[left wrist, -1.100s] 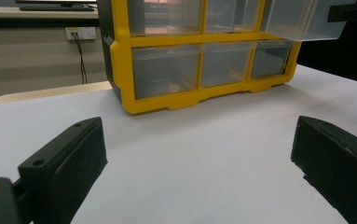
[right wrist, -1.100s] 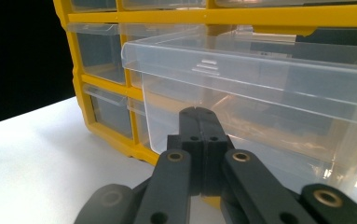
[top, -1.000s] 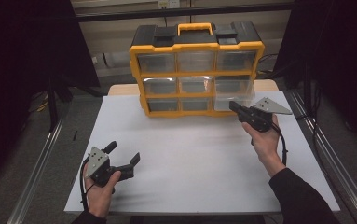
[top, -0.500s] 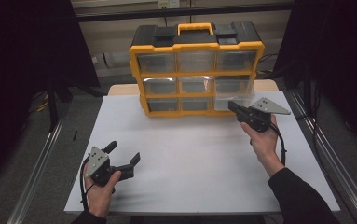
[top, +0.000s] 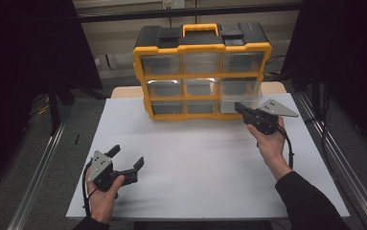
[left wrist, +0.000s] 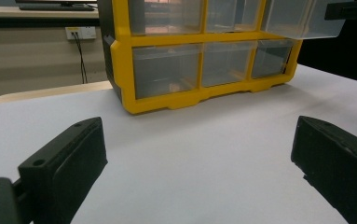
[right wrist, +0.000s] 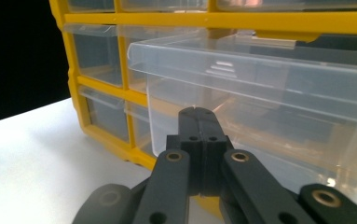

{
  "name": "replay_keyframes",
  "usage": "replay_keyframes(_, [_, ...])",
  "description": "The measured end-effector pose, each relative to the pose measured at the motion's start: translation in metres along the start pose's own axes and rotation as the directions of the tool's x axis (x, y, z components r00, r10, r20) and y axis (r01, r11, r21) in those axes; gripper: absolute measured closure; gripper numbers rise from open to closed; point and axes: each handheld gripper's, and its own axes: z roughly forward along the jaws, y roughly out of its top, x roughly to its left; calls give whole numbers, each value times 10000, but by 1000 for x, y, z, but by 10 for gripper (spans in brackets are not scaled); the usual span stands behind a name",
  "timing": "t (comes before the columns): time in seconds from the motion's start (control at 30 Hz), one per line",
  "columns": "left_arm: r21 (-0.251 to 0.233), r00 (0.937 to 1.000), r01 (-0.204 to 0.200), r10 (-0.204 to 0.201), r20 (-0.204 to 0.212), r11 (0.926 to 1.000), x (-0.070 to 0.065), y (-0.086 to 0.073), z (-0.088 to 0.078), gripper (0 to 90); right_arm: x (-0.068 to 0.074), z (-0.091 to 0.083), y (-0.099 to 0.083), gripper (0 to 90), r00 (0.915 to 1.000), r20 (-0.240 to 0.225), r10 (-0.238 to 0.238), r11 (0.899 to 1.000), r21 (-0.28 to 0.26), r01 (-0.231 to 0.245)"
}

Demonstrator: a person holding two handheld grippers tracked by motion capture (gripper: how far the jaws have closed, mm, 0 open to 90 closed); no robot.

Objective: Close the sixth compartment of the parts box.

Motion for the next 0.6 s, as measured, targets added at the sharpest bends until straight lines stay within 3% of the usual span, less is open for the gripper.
replay_keyframes(0.6, [-23,9999,128,-128,-6,9999,2,0,0,33,-2,1,3,900,10000,20,93,9999,-63,-92])
